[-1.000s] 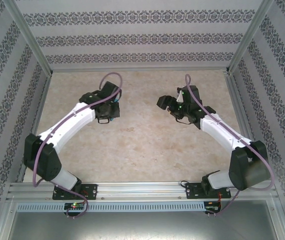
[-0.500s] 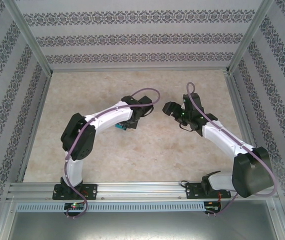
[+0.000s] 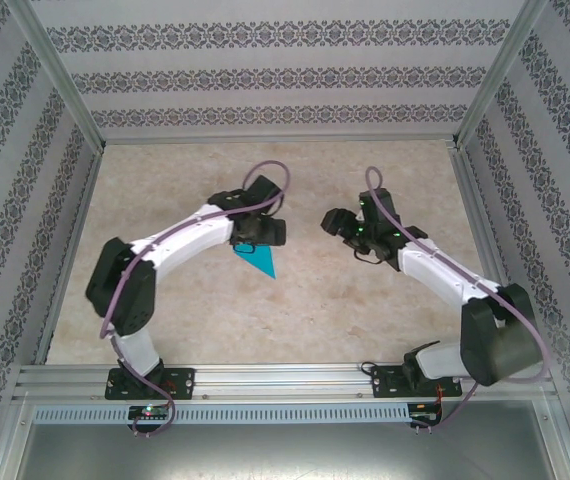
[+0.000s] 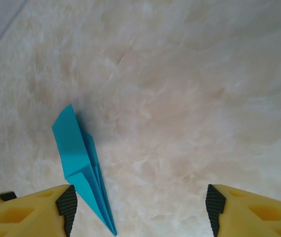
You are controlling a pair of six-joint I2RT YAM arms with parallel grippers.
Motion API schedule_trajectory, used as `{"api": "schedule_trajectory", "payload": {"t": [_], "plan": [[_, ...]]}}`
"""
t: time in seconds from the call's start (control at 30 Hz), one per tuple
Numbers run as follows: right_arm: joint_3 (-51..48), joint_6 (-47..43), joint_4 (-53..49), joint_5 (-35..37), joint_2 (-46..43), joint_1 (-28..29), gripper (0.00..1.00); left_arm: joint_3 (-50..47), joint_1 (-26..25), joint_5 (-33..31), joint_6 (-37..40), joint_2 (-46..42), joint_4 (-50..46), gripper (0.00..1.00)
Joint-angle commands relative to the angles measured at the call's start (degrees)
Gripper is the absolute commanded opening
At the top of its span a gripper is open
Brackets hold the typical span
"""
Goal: Fold a paper plane with a square sheet of paper (pick it up from the middle)
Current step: Turn over the paper at the center of the table, then fold the wing for the fifth time at the center of the table.
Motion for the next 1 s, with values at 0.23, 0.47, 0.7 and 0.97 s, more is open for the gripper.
{"api": "schedule_trajectory", "payload": {"t": [0.23,0.47,0.7,0.97], "plan": [[12.19,0.00,3.94,1.92,17.27,17.17,0.49,-19.90,11.58,1.28,-10.15,-13.10,13.41,1.00],[24.41,-1.33,0.57,1.20,29.84,21.91,0.47,-26.45,14.89,1.16,-13.23,-16.85,14.87,1.00],[32.09,-5.60,-7.46,1.72,37.50,21.92,0.46,-28.36,15.97,-0.82,-15.69,-18.89,15.29,1.00],[30.61,-14.26,-12.68,-0.89,39.28,21.26,0.46,-27.58,16.04,1.11,-15.31,-17.11,15.67,1.00]]}}
